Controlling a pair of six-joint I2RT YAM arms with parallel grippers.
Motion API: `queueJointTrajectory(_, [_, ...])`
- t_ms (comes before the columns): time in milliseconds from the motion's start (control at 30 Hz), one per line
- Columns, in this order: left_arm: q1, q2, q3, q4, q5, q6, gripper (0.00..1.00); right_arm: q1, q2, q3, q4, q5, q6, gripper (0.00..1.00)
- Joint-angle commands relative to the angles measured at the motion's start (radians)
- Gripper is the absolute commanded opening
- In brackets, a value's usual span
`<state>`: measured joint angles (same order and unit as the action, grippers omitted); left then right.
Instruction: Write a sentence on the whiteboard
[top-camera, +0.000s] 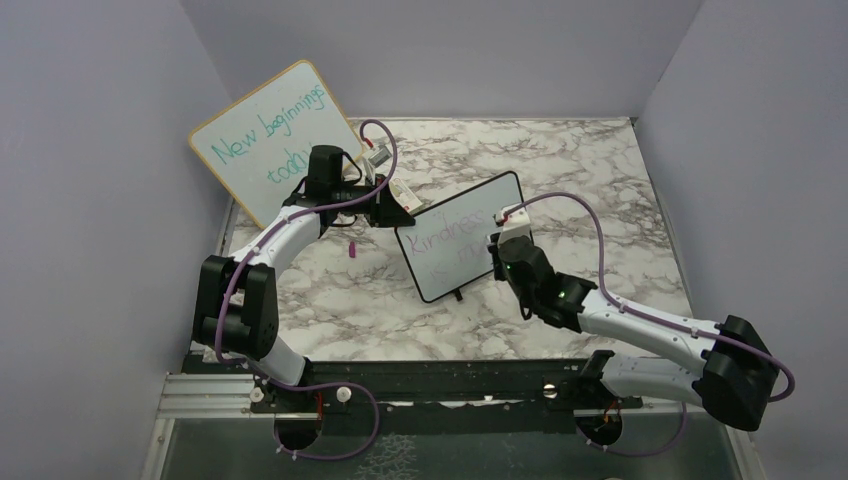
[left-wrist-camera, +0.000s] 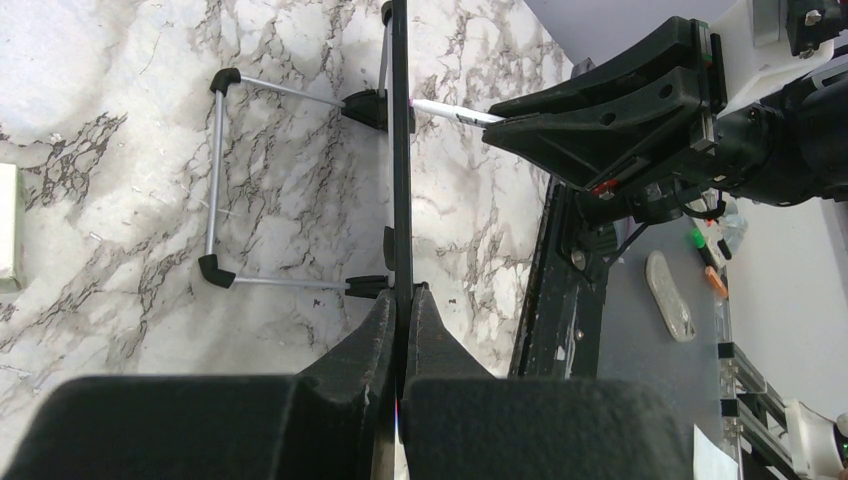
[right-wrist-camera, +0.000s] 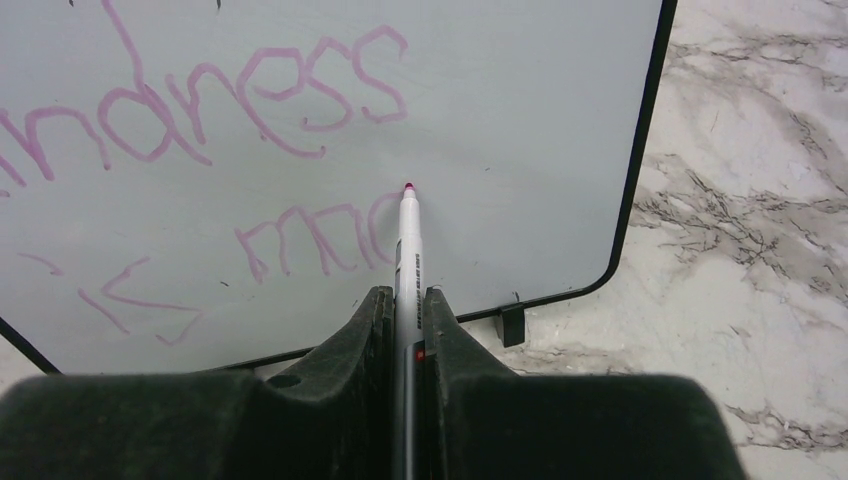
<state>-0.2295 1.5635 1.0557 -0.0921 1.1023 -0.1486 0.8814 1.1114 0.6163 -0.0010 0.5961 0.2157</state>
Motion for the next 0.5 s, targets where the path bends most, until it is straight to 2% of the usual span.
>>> queueJointTrajectory(0, [-0.014,0.04,-0.013,-0.072,-0.044,0.04,0.0,-0.009,0.02,0.021,0.013,-0.018,0.019,0.0])
queueJointTrajectory(467, [-0.014,0.037,-0.014,-0.072,-0.046,0.041,0.0,-0.009,0.013,-0.027,-0.12,-0.067,0.139,0.0])
